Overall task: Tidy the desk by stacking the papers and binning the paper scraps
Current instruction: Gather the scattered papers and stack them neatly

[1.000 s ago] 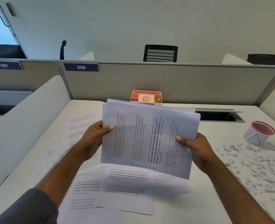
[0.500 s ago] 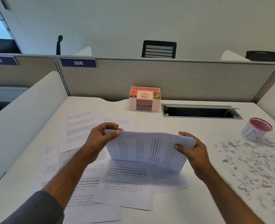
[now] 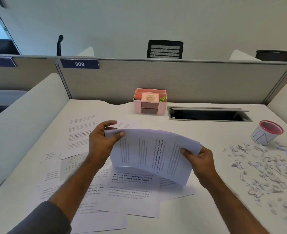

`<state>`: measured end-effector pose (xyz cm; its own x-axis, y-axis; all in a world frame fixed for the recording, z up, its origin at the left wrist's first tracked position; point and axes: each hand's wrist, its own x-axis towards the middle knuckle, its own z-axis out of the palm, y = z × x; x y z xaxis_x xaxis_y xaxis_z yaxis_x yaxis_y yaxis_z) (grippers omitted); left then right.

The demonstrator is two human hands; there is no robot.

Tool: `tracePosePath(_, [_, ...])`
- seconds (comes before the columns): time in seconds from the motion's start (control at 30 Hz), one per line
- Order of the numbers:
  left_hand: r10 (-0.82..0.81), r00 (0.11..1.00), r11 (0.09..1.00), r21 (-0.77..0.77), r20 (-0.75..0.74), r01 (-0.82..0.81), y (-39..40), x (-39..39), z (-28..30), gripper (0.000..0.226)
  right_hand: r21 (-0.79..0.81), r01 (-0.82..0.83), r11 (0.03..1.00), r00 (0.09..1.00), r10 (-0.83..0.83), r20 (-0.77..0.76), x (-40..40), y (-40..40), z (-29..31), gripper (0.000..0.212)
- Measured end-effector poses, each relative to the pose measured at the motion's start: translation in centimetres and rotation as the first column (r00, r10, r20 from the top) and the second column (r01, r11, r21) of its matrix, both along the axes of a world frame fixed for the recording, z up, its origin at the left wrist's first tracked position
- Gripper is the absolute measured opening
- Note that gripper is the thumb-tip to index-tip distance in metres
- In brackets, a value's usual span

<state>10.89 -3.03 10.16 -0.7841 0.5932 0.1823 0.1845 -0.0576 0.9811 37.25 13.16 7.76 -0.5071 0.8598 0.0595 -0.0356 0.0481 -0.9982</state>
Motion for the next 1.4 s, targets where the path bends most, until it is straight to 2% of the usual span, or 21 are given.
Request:
tracePosePath(0.1, [0.014,1.000,0.999,-0.037,-0.009,-0.014,0.1,-0.2,-0.3,0.072,-0.051,0.059,0.997,0.998,-0.060,-0.024,0.0,-0.2,-0.3,0.020])
tracePosePath(0.2, [0.149,0.989,0.973,-0.176,-0.007,-0.148,0.0,0.0,-1.5,0.086,-0.168,0.135,0.976,0.987,-0.148,-0.067,0.1,-0.1,-0.8,0.014])
tracePosePath(0.3, [0.224,0.970,0.946,-0.259,0.093,-0.194,-0.5,2.1,-3.0,0.096,-0.339,0.209,0.917,0.950,-0.273,-0.152,0.0,-0.3,-1.1,0.019])
tracePosePath(0.37, [0.207,0.951,0.937,-0.327,0.229,-0.125,-0.6,3.8,-4.1,0.103,-0.482,0.231,0.845,0.912,-0.361,-0.196,-0.2,-0.7,-1.4,0.024])
tracePosePath(0.43, [0.120,0.885,0.930,-0.362,0.450,0.058,-0.5,5.5,-4.9,0.098,-0.593,0.215,0.776,0.881,-0.416,-0.225,-0.5,-1.3,-1.8,0.028])
tracePosePath(0.47, [0.044,0.822,0.932,-0.319,0.568,0.170,-0.4,6.2,-5.2,0.088,-0.631,0.198,0.750,0.869,-0.432,-0.241,-0.7,-1.6,-2.0,0.032])
tracePosePath(0.53, [-0.124,0.676,0.943,-0.125,0.727,0.307,-0.1,7.3,-5.2,0.058,-0.681,0.153,0.717,0.860,-0.436,-0.266,-1.1,-2.5,-2.4,0.039])
tracePosePath(0.57, [-0.172,0.638,0.950,-0.044,0.751,0.308,0.2,7.6,-5.1,0.044,-0.695,0.130,0.708,0.860,-0.429,-0.276,-1.3,-2.9,-2.6,0.040])
tracePosePath(0.63, [-0.178,0.652,0.966,0.005,0.737,0.258,0.7,7.6,-4.9,0.033,-0.707,0.105,0.699,0.868,-0.412,-0.278,-1.5,-3.7,-2.9,0.036])
tracePosePath(0.73, [-0.072,0.755,0.979,-0.100,0.652,0.180,1.1,7.0,-4.6,0.032,-0.684,0.095,0.723,0.904,-0.350,-0.244,-1.1,-4.2,-3.3,0.034])
tracePosePath(0.83, [-0.022,0.811,0.975,-0.166,0.584,0.147,0.6,5.7,-4.5,0.032,-0.649,0.012,0.761,0.961,-0.187,-0.202,-0.3,-3.9,-3.2,0.038])
tracePosePath(0.93, [-0.006,0.830,0.972,-0.193,0.558,0.137,-0.1,3.7,-4.3,0.032,-0.631,-0.060,0.773,0.986,-0.053,-0.158,0.4,-2.7,-2.6,0.042])
tracePosePath(1.03, [-0.064,0.809,0.957,-0.193,0.584,0.215,-0.8,2.2,-3.8,0.031,-0.645,-0.171,0.745,0.985,0.124,-0.118,0.2,-1.4,-2.0,0.042])
tracePosePath(1.17, [-0.160,0.796,0.910,-0.225,0.583,0.348,-1.4,0.6,-3.5,0.032,-0.606,-0.257,0.752,0.953,0.303,-0.029,-2.3,-0.8,-1.5,0.035])
tracePosePath(1.27, [-0.177,0.823,0.881,-0.287,0.540,0.377,-1.8,-0.9,-3.5,0.032,-0.543,-0.270,0.795,0.934,0.353,0.053,-4.6,-1.5,-1.3,0.030])
tracePosePath(1.33, [-0.212,0.853,0.816,-0.394,0.476,0.422,-2.2,-2.1,-3.3,0.032,-0.506,-0.256,0.824,0.935,0.344,0.087,-5.8,-1.9,-1.6,0.031])
tracePosePath(1.4, [-0.251,0.863,0.714,-0.518,0.439,0.472,-2.6,-3.6,-3.2,0.028,-0.497,-0.227,0.838,0.946,0.312,0.092,-6.8,-2.1,-2.1,0.031])
